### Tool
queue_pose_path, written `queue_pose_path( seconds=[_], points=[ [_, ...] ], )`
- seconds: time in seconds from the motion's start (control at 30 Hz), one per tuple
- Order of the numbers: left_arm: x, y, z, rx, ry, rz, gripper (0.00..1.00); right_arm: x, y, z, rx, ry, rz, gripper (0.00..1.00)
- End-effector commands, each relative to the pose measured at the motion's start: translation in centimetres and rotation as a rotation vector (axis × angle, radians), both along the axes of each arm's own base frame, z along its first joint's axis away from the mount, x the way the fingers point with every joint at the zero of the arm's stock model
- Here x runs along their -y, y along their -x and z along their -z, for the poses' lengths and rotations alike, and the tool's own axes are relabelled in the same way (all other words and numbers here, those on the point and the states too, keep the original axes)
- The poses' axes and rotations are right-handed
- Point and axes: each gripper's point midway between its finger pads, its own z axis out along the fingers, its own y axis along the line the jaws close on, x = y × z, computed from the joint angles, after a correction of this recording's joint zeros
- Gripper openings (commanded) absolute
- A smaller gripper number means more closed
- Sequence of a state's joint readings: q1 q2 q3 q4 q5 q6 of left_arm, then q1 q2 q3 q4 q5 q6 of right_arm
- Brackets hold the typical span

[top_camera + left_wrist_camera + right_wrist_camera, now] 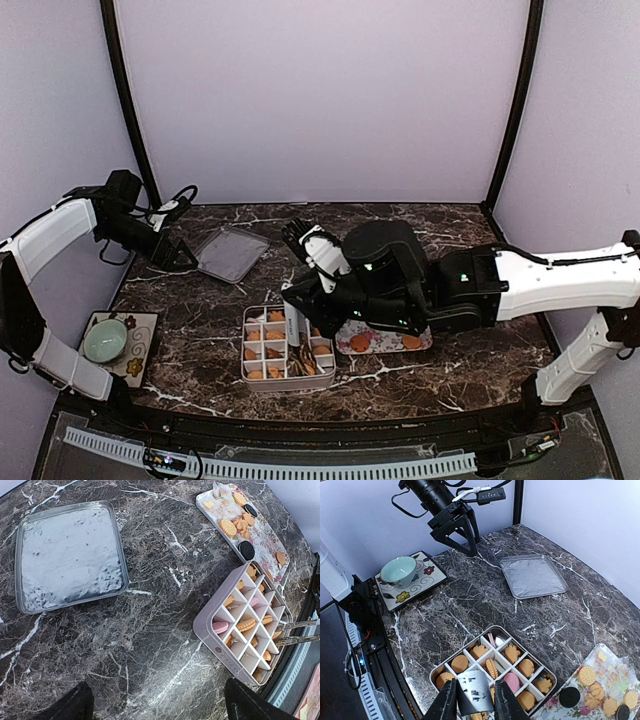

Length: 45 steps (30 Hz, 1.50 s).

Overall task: Pack the cookies
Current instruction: Adjust the clamp in the packing box.

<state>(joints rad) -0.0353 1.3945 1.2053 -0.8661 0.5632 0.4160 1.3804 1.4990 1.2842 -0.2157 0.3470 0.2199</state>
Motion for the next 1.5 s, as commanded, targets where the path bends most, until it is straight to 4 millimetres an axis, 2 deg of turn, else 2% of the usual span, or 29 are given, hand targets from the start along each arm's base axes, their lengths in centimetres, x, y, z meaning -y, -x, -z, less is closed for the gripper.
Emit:
queue_pose_path(
  seconds=[0.0, 0.1, 0.23, 0.33, 0.43, 0.57, 0.7, 0.8, 0.83, 0.87, 1.07, 1.47],
  points=[
    [0.1, 0.7, -0.4, -0.006, 0.015, 0.009, 0.93, 0.2, -0.6, -1.9, 0.014, -0.081, 0.031, 0.23],
    [0.1, 0.7, -0.4, -0.005, 0.015, 0.009, 0.93, -0.1, -0.4, -0.8, -0.001, -0.058, 0.015, 0.23],
    [0.2, 0.9, -0.3, -0.013, 0.026, 0.013, 0.93, -0.3, -0.1, 0.7, -0.021, -0.022, 0.004, 0.29],
    [1.4, 1.6, -0.4, -0.044, 0.101, 0.044, 0.93, -0.3, 0.1, 0.1, -0.027, -0.046, -0.015, 0.38],
    [2.9, 2.6, -1.0, -0.076, 0.212, 0.093, 0.98, 0.3, 0.0, -1.2, -0.039, -0.085, -0.03, 0.48],
    [3.8, 3.1, -1.9, -0.065, 0.283, 0.134, 0.96, 1.8, -0.2, -2.8, -0.053, -0.155, -0.052, 0.51],
    [5.2, 3.8, -2.2, -0.071, 0.375, 0.172, 0.93, 3.1, -0.2, -2.7, -0.064, -0.144, -0.076, 0.51],
    [6.6, 4.3, -1.3, -0.101, 0.378, 0.213, 0.9, 3.8, -0.2, -2.4, -0.071, -0.114, -0.096, 0.51],
    [7.1, 4.6, -1.0, -0.112, 0.376, 0.228, 0.9, 4.2, -0.2, -0.8, -0.086, -0.074, -0.099, 0.51],
    [7.5, 4.8, -0.9, -0.12, 0.376, 0.243, 0.89, 4.5, -0.3, 0.0, -0.092, -0.052, -0.1, 0.51],
    [8.6, 5.6, -1.1, -0.116, 0.378, 0.298, 0.89, 4.2, 0.1, 3.7, -0.136, 0.02, -0.14, 0.46],
    [8.3, 6.0, -1.0, -0.119, 0.348, 0.307, 0.89, 1.9, 0.1, 5.9, -0.11, 0.034, -0.2, 0.42]
  ],
)
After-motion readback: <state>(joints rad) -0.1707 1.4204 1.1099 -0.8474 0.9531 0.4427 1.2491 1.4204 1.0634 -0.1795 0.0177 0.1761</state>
